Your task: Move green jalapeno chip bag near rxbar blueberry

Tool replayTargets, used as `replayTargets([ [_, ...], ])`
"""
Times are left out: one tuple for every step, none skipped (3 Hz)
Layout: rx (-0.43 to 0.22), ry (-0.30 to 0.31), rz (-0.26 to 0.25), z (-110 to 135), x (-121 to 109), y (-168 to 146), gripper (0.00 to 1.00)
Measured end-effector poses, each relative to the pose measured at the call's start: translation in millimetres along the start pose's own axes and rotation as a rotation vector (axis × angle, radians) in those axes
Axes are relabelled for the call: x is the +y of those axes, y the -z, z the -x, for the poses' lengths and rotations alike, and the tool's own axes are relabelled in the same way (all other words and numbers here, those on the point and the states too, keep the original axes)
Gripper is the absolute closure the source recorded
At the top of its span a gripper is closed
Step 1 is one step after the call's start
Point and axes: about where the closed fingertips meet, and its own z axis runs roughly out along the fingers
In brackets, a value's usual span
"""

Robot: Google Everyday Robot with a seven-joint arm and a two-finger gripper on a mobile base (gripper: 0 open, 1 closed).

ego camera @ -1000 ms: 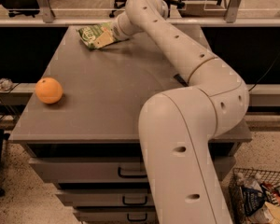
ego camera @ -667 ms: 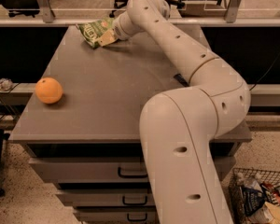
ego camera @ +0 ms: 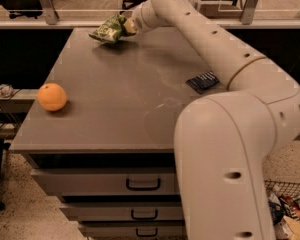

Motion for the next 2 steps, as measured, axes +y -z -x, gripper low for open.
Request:
replayTargets([
  [-0.017, 0.021, -0.04, -2, -14, 39, 1.0],
  [0.002, 0.034, -0.072, -18, -21, 72, 1.0],
])
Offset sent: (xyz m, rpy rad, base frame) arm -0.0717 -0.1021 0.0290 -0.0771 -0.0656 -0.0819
